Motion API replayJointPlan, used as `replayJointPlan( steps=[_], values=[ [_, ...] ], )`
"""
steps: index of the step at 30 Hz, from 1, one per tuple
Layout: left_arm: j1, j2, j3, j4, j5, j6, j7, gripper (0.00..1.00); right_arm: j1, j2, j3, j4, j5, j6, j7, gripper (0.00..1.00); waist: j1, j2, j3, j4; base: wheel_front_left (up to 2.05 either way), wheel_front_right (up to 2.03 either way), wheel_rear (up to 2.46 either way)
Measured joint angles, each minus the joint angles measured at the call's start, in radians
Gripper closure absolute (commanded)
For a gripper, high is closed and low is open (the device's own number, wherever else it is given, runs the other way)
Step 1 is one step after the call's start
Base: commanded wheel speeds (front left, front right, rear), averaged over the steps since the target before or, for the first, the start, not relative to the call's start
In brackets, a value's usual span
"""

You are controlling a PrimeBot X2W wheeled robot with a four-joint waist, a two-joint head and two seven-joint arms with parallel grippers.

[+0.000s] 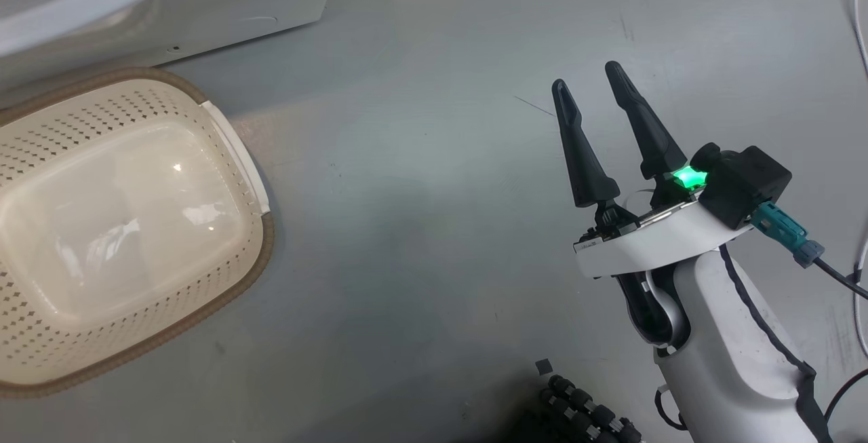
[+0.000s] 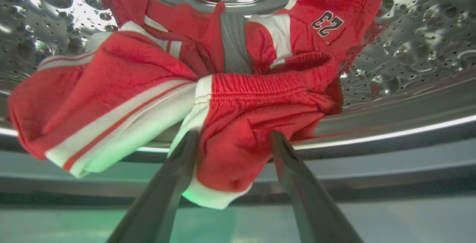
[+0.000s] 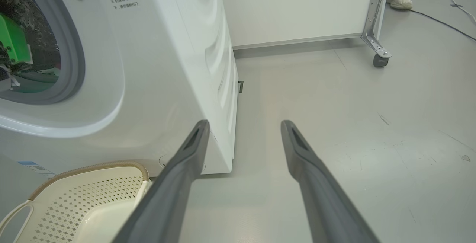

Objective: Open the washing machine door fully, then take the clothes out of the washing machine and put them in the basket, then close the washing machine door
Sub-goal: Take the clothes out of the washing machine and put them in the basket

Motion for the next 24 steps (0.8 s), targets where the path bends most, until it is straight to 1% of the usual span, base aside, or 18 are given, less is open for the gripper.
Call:
replayJointPlan(
  steps=[1,2,3,4,9,12,19,24],
  values=[
    [0.000,0.000,0.000,0.005,0.000,0.000,0.003,0.50,0.000,0.000,0.000,0.000,0.000,0.000,0.000,0.00,0.0000,0.0000,0.001,0.000,0.00,0.00,0.00],
    [0.000,0.001,-0.002,0.008,0.000,0.000,0.007,0.87,0.000,0.000,0.001,0.000,0.000,0.000,0.000,0.00,0.0000,0.0000,0.002,0.000,0.00,0.00,0.00],
    [-0.002,0.002,-0.004,0.010,0.000,0.000,0.012,0.87,-0.001,0.000,0.001,0.000,0.000,0.000,0.000,0.00,0.0000,0.0000,0.002,0.000,0.00,0.00,0.00],
    [-0.005,0.004,-0.005,0.012,0.000,0.000,0.015,1.00,-0.002,0.000,0.001,0.000,0.000,0.000,0.000,0.00,0.0000,0.0000,0.003,-0.001,0.00,0.00,0.00],
    [-0.023,0.004,-0.009,0.019,0.000,-0.001,0.020,1.00,-0.010,0.000,0.001,0.000,0.000,0.000,0.000,0.00,0.0000,0.0000,0.007,0.000,0.00,0.00,0.00],
    [-0.025,0.006,-0.021,0.019,0.006,-0.010,0.013,1.00,-0.017,0.000,-0.001,0.000,0.000,0.000,0.000,0.00,0.0000,0.0000,0.007,0.002,0.00,0.00,0.00],
    [-0.025,0.006,-0.033,0.025,0.015,-0.010,-0.033,1.00,-0.022,0.000,-0.011,0.002,-0.006,-0.001,0.000,0.00,0.0000,0.0000,0.004,0.009,0.00,0.00,0.00],
    [-0.024,-0.001,-0.040,0.027,0.027,-0.026,-0.086,1.00,-0.023,0.000,-0.018,0.010,-0.012,-0.001,0.000,0.00,0.0000,0.0000,-0.009,0.019,0.00,0.00,0.00]
  ],
)
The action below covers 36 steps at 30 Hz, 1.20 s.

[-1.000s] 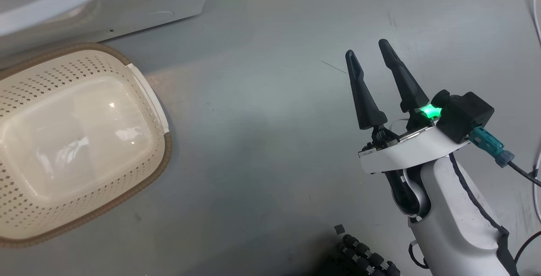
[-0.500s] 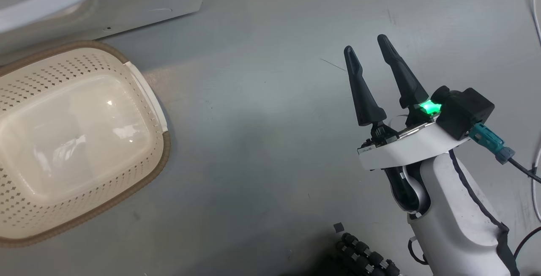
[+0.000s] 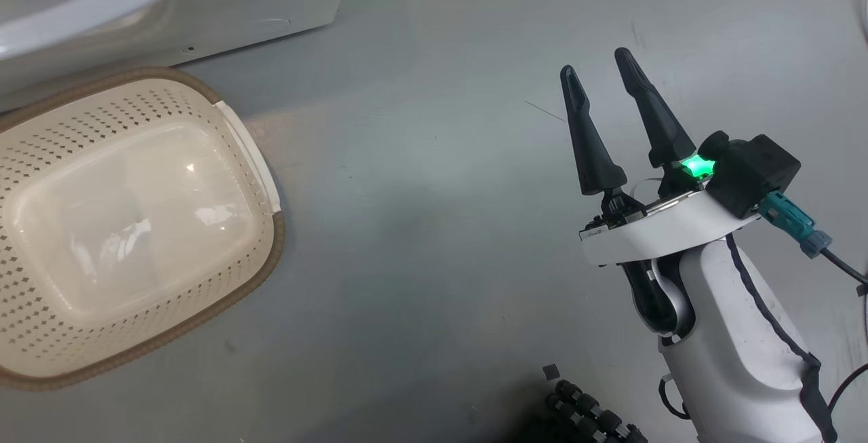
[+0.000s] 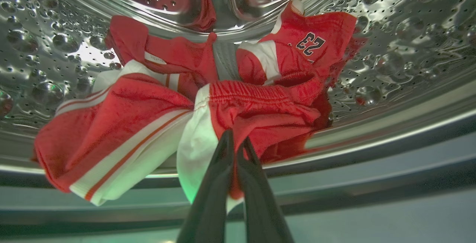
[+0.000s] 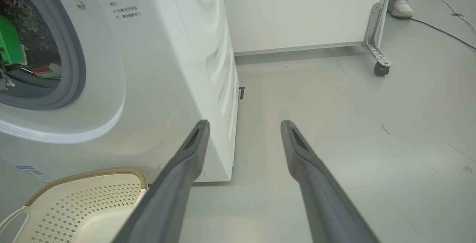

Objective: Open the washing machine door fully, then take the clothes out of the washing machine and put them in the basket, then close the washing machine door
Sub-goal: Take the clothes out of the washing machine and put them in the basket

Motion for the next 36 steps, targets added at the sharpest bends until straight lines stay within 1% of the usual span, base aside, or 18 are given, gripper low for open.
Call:
replayJointPlan(
  steps=[4,11,15,16,23,27,30,36],
  values=[
    [0.006,-0.008,-0.009,-0.002,0.008,-0.009,-0.040,1.00,0.000,0.000,-0.004,0.004,-0.012,0.000,0.000,0.00,0.0000,0.0000,-0.014,0.010,0.00,0.00,0.00],
    [0.051,-0.034,-0.022,-0.025,0.016,-0.010,-0.134,1.00,0.000,0.000,-0.013,0.012,-0.044,0.000,0.000,0.00,0.0000,0.0000,-0.041,0.034,0.00,0.00,0.00],
    [0.097,-0.060,-0.028,-0.040,0.021,-0.010,-0.197,1.00,0.003,0.000,-0.023,0.019,-0.052,0.000,0.000,0.00,0.0000,0.0000,-0.061,0.050,0.00,0.00,0.00],
    [0.097,-0.060,-0.028,-0.040,0.021,-0.010,-0.197,1.00,0.003,0.000,-0.023,0.019,-0.052,0.000,0.000,0.00,0.0000,0.0000,-0.061,0.050,0.00,0.00,0.00],
    [0.185,-0.090,-0.043,-0.079,0.034,-0.010,-0.307,1.00,0.021,-0.001,-0.032,0.036,-0.066,0.000,0.000,0.00,0.0000,0.0000,-0.106,0.079,0.00,0.00,0.00],
    [0.229,-0.125,-0.049,-0.101,0.034,-0.010,-0.358,1.00,0.044,-0.001,-0.047,0.044,-0.078,0.000,0.000,0.00,0.0000,0.0000,-0.136,0.098,0.00,0.00,0.00],
    [0.263,-0.136,-0.056,-0.126,0.038,-0.007,-0.399,1.00,0.058,-0.001,-0.051,0.052,-0.087,0.000,0.000,0.00,0.0000,0.0000,-0.160,0.112,0.00,0.00,0.00],
    [0.335,-0.162,-0.058,-0.187,0.040,0.014,-0.479,1.00,0.092,-0.001,-0.060,0.063,-0.112,0.000,0.000,0.00,0.0000,0.0000,-0.212,0.138,0.00,0.00,0.00]
  ],
)
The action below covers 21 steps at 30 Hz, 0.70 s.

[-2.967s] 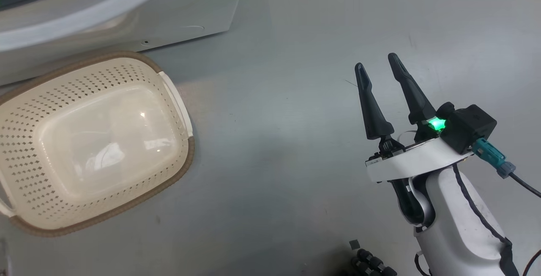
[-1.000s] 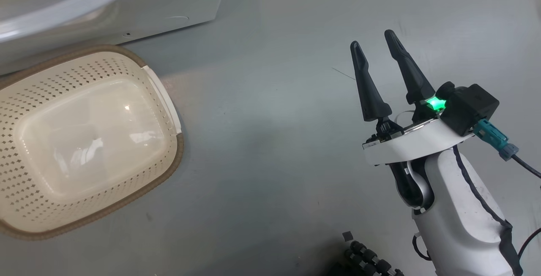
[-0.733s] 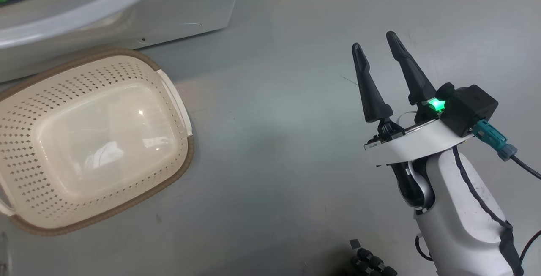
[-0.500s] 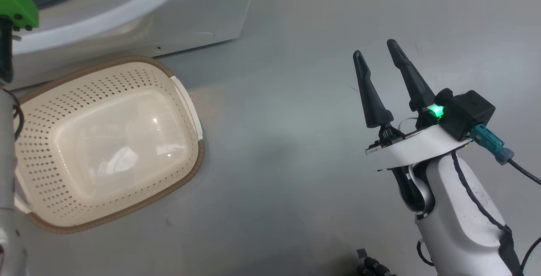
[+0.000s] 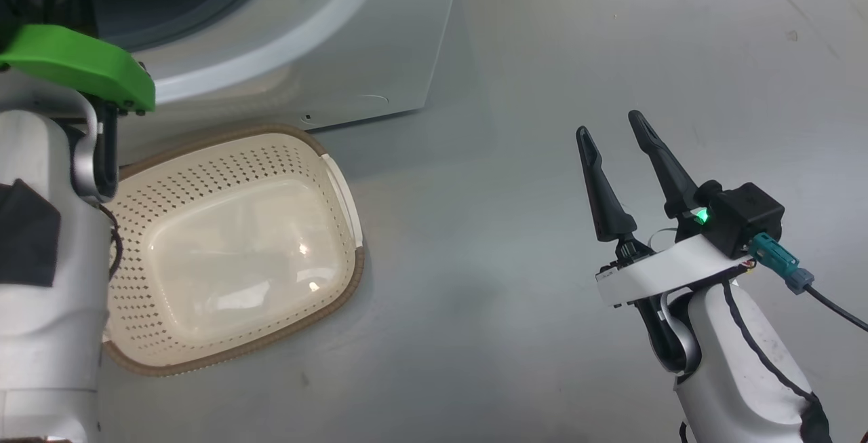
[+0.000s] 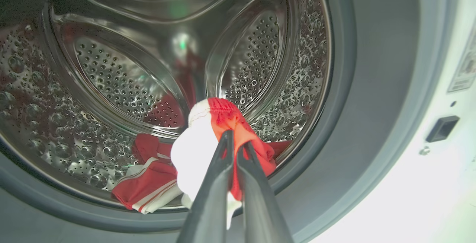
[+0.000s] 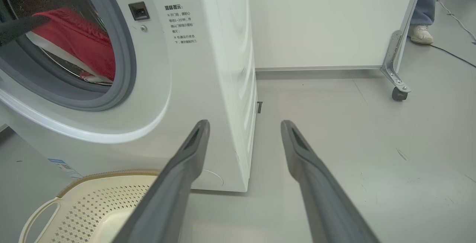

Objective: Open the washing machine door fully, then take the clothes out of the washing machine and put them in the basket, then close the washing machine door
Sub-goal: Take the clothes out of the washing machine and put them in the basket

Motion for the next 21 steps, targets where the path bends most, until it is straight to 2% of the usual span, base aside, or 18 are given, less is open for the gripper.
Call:
replayJointPlan(
  steps=[7,14,21],
  values=[
    [0.081,-0.040,-0.011,-0.083,0.004,0.023,-0.064,1.00,0.041,0.000,-0.016,0.010,-0.011,0.000,0.000,0.00,0.0000,0.0000,-0.064,0.033,0.00,0.00,0.00],
    [0.172,-0.073,-0.030,-0.184,0.006,0.040,-0.074,1.00,0.089,0.000,-0.039,0.022,-0.015,0.000,0.000,0.00,0.0000,0.0000,-0.137,0.071,0.00,0.00,0.00],
    [0.229,-0.079,-0.033,-0.303,0.025,0.057,-0.090,1.00,0.137,0.000,-0.044,0.035,-0.017,0.000,0.000,0.00,0.0000,0.0000,-0.205,0.103,0.00,0.00,0.00]
  ],
)
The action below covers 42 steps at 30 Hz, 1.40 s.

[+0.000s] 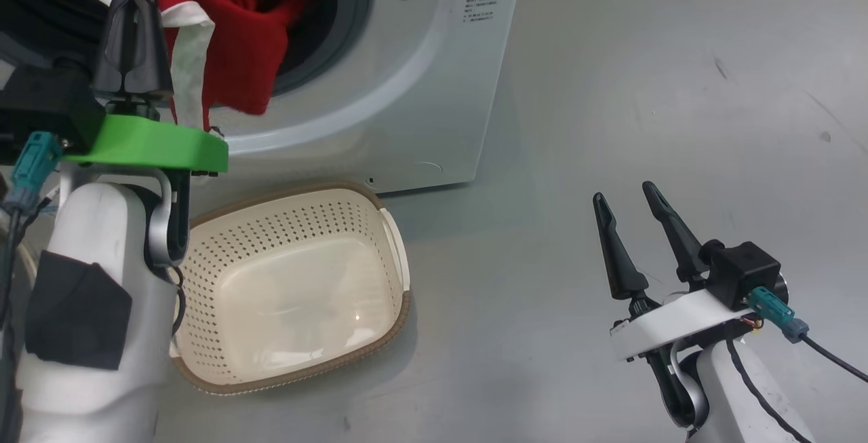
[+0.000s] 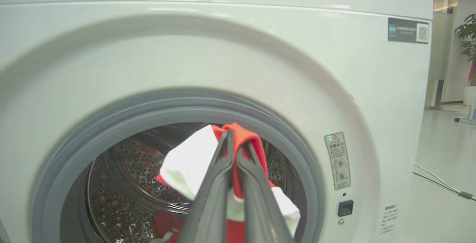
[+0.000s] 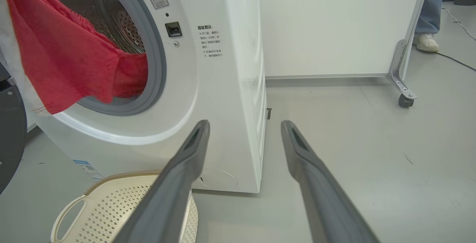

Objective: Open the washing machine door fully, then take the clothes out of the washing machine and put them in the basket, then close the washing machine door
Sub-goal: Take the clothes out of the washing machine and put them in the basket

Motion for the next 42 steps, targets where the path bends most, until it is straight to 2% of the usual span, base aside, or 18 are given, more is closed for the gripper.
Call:
replayJointPlan(
  steps=[21,34,42],
  values=[
    [0.190,-0.015,-0.003,-0.306,0.014,0.034,-0.004,1.00,0.095,0.001,0.001,0.004,0.000,0.000,0.000,0.00,0.0000,0.0000,-0.157,0.064,0.00,0.00,0.00],
    [0.386,-0.038,-0.006,-0.336,-0.015,0.057,0.077,1.00,0.104,0.001,0.008,-0.026,-0.014,0.000,0.000,0.00,0.0000,0.0000,-0.123,0.063,0.00,0.00,0.00],
    [0.478,-0.050,-0.031,-0.260,-0.055,0.062,0.136,1.00,0.093,0.001,0.016,-0.058,-0.017,0.000,0.000,0.00,0.0000,0.0000,-0.062,0.055,0.00,0.00,0.00]
  ],
)
